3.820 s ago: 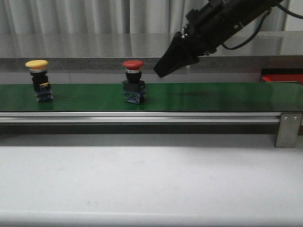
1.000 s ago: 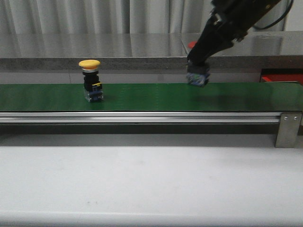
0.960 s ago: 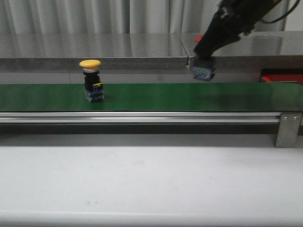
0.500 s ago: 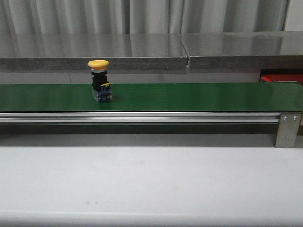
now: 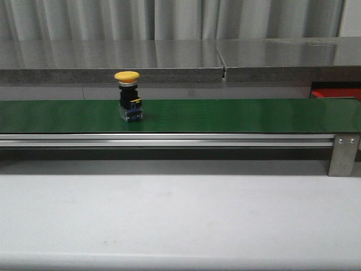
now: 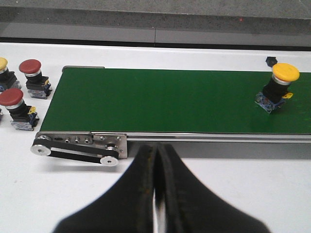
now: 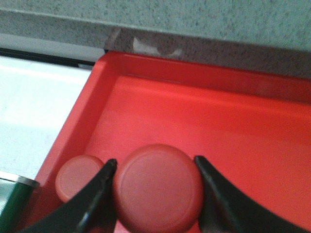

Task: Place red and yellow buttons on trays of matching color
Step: 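Lift the red button into the red tray and open the right gripper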

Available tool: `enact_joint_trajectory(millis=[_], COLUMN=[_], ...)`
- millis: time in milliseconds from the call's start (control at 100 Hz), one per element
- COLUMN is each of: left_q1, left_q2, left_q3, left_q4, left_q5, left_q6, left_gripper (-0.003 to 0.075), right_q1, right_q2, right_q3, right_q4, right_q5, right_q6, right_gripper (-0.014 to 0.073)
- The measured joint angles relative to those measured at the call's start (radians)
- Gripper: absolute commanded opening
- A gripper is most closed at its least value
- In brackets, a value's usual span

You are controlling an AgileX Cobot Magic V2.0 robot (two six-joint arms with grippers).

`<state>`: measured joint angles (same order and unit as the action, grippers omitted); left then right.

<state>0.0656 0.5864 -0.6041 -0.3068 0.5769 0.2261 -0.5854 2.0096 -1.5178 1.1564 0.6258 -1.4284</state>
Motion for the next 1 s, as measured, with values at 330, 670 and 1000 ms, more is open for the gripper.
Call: enact_joint_trajectory(millis=[330, 670, 1000], left_q1=[0.000, 0.000, 0.000], left_q2=[0.000, 0.000, 0.000], left_q3=[0.000, 0.000, 0.000], left_q4=[0.000, 0.000, 0.000], left_q5=[0.000, -0.002, -0.002], left_q6=[0.000, 0.000, 0.000], left_gripper=[-0.0020, -0.0020, -0.0020], right_q1=[0.000, 0.000, 0.000], right_q2=[0.119, 0.135, 0.116], right_q3=[0.000, 0.000, 0.000], right_q4=[0.022, 0.037, 0.086], right_q5=[-0.046, -0.055, -0.040], right_q6=[-0.001, -0.002, -0.002], right_gripper=[0.0036, 0.0342, 0.0624])
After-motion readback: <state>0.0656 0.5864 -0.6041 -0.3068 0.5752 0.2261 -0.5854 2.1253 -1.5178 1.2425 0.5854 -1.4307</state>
